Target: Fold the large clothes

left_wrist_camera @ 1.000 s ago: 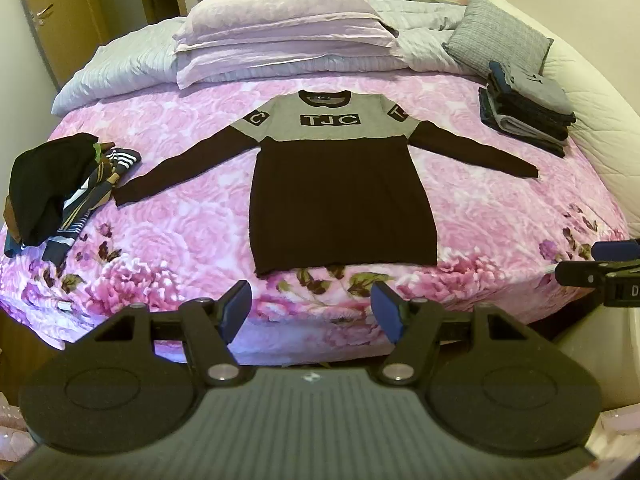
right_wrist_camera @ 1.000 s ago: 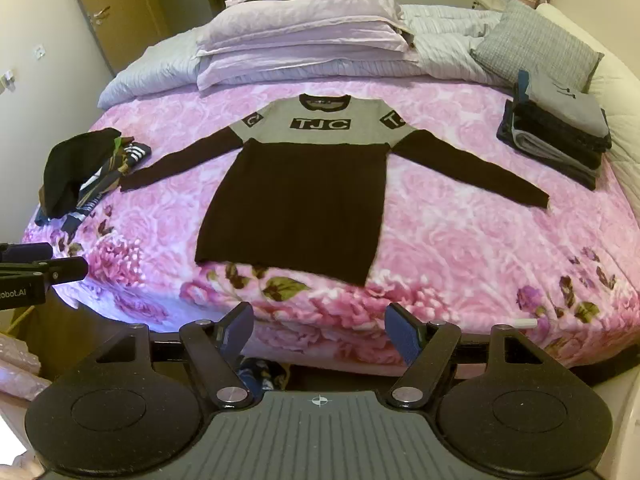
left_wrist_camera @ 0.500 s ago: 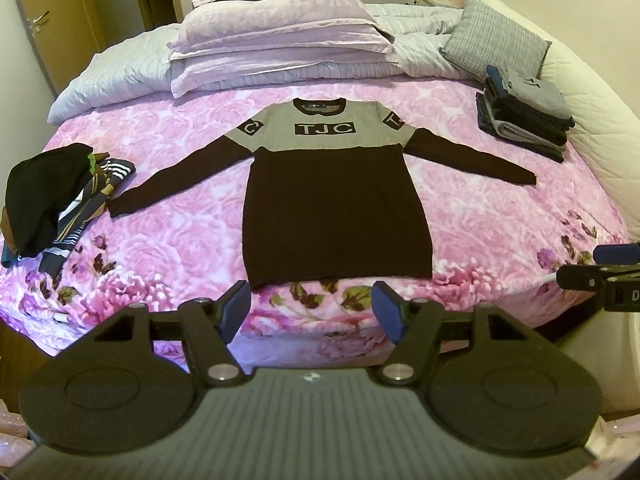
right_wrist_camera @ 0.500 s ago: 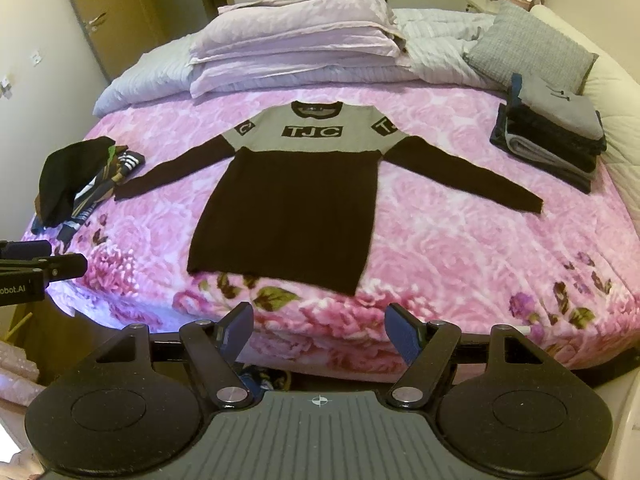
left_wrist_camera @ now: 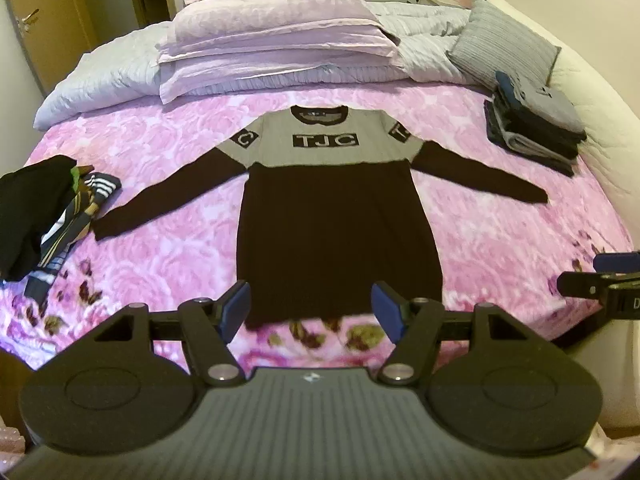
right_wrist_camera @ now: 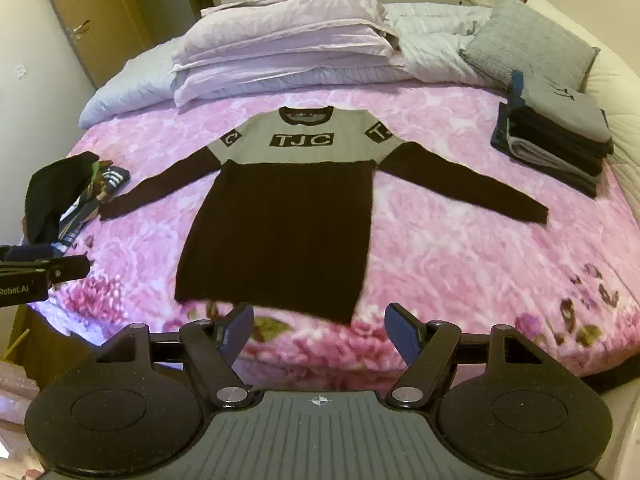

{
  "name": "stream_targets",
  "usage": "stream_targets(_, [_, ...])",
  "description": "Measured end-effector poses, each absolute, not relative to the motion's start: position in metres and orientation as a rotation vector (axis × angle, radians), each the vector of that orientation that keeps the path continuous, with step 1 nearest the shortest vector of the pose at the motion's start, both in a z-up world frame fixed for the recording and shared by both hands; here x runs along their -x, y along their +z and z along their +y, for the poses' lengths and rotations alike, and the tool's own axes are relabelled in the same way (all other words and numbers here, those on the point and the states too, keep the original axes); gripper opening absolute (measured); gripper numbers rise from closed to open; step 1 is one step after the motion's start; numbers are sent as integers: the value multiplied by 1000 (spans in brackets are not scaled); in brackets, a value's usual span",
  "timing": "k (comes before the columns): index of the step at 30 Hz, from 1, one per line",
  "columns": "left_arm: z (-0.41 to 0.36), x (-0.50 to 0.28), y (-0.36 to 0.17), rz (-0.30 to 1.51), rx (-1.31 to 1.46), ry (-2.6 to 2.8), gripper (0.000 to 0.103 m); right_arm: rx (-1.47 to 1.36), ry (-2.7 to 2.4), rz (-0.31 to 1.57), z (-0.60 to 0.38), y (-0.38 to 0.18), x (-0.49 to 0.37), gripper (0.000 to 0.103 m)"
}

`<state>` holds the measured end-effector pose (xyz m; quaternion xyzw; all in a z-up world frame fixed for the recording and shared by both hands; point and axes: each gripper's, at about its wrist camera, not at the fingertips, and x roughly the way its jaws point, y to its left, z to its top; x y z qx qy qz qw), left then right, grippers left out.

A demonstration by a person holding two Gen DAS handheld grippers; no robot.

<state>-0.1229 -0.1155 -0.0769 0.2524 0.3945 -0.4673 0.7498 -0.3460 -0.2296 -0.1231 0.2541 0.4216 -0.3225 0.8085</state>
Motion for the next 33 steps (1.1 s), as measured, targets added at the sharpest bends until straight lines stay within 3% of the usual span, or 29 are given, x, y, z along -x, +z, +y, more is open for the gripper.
stream_targets(15, [-218, -35, -69, 858, -512, -1009, 63, -563, -746, 883, -326, -117, 208, 70])
stream_targets(27, [-272, -185, -159, 965, -590, -852, 63, -612, -876, 940, -395, -141, 143, 70])
stream_targets(33, [-259, -244, -181, 988, -554, -774, 63, -576, -949, 781, -414, -134, 144, 70])
